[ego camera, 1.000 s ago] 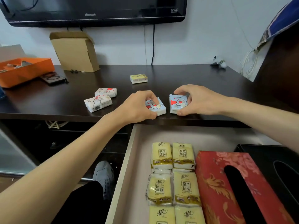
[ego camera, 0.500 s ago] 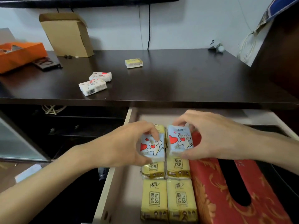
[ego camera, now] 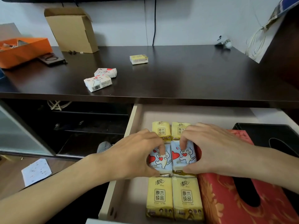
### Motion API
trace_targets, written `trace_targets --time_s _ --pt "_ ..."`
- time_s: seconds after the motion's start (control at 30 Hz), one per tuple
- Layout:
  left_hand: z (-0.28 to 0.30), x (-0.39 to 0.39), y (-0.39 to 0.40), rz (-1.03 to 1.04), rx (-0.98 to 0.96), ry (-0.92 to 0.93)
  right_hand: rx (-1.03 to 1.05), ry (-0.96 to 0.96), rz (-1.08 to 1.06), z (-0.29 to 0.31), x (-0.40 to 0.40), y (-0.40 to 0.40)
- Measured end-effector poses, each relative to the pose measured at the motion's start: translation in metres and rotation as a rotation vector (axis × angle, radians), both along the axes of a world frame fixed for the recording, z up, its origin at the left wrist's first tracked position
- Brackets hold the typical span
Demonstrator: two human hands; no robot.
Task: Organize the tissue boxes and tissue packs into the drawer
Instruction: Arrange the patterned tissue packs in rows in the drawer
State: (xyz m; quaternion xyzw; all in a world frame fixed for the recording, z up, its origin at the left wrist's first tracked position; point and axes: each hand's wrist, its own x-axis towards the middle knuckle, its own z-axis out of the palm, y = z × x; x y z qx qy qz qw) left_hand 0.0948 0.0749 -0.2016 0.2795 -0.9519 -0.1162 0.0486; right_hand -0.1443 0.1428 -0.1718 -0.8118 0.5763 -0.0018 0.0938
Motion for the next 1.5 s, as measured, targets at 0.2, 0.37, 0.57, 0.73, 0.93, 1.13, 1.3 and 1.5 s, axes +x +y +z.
trace_targets --time_s 0.2,0.37,0.57,0.73,0.93,1.13,1.3,1.5 --pt "-0.008 0.0 -0.001 -0.023 -0.002 -0.043 0.04 0.066 -0.002 0.003 0.01 -0.001" --pt "-0.008 -0.001 -0.002 -0.02 0.0 -0.063 0.046 0.055 -0.009 0.002 0.011 0.0" --pt "0.001 -0.002 0.003 -0.002 0.007 0.017 -0.056 -0.055 -0.007 -0.001 0.008 0.004" --pt "0.025 0.006 -0.009 0.093 -0.088 0.128 -0.157 -0.365 -0.051 0.002 0.005 -0.015" --pt "0.059 0.032 -0.051 0.403 -0.196 0.434 -0.193 -0.81 -0.121 0.024 0.026 -0.082" --pt "0.053 0.073 -0.113 0.811 -0.243 0.385 -0.176 -0.796 -0.143 0.04 0.059 -0.169" --pt "0.04 0.088 -0.136 0.858 -0.31 0.172 -0.158 -0.62 -0.114 0.041 0.099 -0.232" --pt "0.036 0.095 -0.136 0.813 -0.349 0.269 -0.121 -0.313 0.028 0.037 0.146 -0.273"
